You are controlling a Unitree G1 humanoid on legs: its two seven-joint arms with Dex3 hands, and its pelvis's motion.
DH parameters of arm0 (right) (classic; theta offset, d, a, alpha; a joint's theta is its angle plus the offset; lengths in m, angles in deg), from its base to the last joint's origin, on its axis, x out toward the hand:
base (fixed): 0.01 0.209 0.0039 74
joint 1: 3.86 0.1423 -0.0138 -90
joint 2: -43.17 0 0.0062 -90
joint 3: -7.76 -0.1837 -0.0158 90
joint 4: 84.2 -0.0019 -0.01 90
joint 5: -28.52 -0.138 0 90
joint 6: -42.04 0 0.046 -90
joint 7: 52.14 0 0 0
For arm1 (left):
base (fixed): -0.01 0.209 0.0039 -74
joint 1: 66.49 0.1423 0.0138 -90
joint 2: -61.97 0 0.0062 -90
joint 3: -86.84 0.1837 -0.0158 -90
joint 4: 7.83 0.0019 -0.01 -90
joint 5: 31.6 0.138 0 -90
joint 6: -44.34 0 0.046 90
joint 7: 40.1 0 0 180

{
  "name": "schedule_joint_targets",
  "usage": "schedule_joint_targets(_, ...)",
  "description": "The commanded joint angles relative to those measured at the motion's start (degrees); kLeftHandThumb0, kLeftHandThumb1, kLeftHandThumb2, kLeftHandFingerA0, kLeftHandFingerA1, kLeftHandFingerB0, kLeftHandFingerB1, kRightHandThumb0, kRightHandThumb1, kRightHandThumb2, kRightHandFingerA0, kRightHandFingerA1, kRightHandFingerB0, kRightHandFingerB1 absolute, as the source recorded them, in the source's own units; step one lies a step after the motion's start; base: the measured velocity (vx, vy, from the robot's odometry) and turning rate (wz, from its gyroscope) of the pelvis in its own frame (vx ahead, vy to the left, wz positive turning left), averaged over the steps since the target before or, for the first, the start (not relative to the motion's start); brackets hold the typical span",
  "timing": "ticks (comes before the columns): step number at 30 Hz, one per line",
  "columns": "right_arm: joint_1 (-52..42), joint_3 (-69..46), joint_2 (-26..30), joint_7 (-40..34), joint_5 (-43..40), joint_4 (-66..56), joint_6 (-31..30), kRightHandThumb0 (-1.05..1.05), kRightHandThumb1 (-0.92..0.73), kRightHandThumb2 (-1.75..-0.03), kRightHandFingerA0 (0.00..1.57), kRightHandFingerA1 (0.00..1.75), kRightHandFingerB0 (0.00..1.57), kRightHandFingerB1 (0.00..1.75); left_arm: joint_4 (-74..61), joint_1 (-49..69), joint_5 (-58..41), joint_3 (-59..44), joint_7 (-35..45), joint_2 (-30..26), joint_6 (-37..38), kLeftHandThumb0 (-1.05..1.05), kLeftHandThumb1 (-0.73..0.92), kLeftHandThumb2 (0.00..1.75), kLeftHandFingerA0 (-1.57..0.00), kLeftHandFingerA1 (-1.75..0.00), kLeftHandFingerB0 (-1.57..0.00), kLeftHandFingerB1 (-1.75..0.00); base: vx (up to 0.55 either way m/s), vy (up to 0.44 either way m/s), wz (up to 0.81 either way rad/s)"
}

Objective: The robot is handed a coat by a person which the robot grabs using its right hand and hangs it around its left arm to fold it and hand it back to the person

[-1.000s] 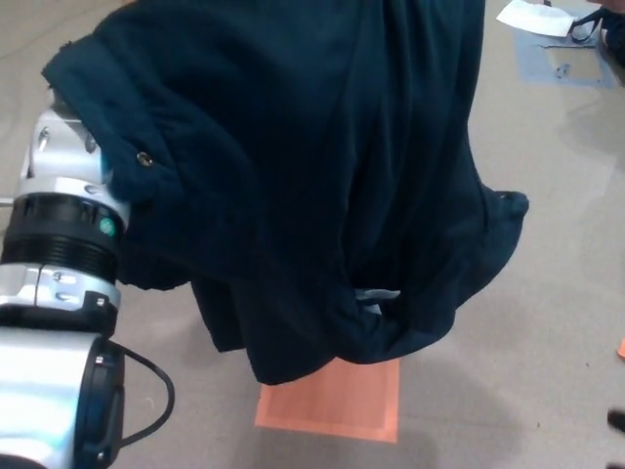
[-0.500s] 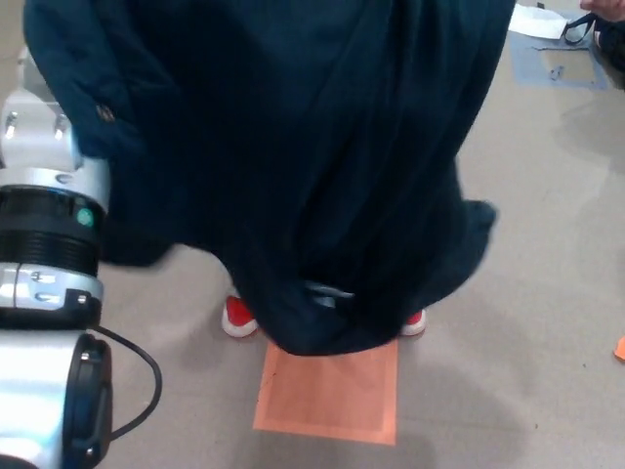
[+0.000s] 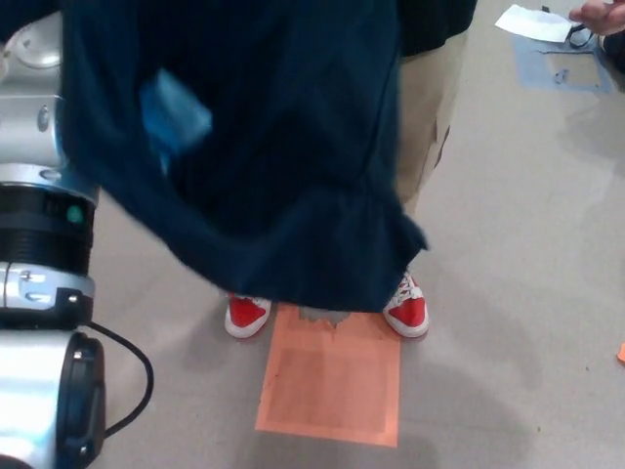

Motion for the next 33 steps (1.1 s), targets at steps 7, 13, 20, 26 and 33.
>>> schedule_joint_targets(7, 0.42, -1.26, -0.17, 0.12, 4.3, 0.36, 0.8, -0.8, -0.88, -1.17, 0.0, 0.15, 0.01, 0.18, -0.63, 3.74, -1.42, 1.18, 0.55, -2.28, -0.09, -0.73, 0.63, 0.98, -0.03, -0.41, -0.02, -0.31, 0.0, 0.0, 0.0)
schedule_joint_targets(13, 0.91, -1.9, -0.25, 0.68, 5.27, 0.39, 0.05, -0.83, -0.89, -1.19, 0.0, 0.15, 0.0, 0.17, -11.49, 12.78, -6.01, -0.85, 3.31, -5.02, -0.94, -0.71, 0.8, 0.66, -0.16, -0.31, -0.09, -0.2, 0.0, 0.0, 0.0)
schedule_joint_targets(20, 1.03, -3.51, -0.11, 0.73, 5.19, 0.52, -0.31, -0.85, -0.89, -1.18, 0.01, 0.15, 0.02, 0.16, -30.57, 31.19, -11.85, -4.32, 3.11, -8.43, -5.14, -0.77, 0.65, 1.0, -0.09, -0.46, 0.0, -0.29, 0.0, 0.0, 0.0)
schedule_joint_targets(26, 0.71, -3.9, -0.38, 0.36, 5.78, 0.45, 0.79, -0.85, -0.9, -1.18, 0.04, 0.16, 0.05, 0.18, -27.89, 42.09, -12.31, -7.46, 5.95, -9.51, 0.57, -0.7, 0.69, 1.03, -0.02, -0.41, -0.01, -0.29, 0.0, 0.0, 0.0)
schedule_joint_targets(33, 1.44, -5.37, -0.56, 0.09, 6.23, 0.44, 1.24, -0.83, -0.9, -1.18, 0.02, 0.16, 0.02, 0.19, -15.03, 48.5, -6.27, -7.33, 2.38, -9.18, 9.44, -0.67, 0.65, 0.97, -0.08, -0.44, 0.0, -0.34, 0.0, 0.0, 0.01)
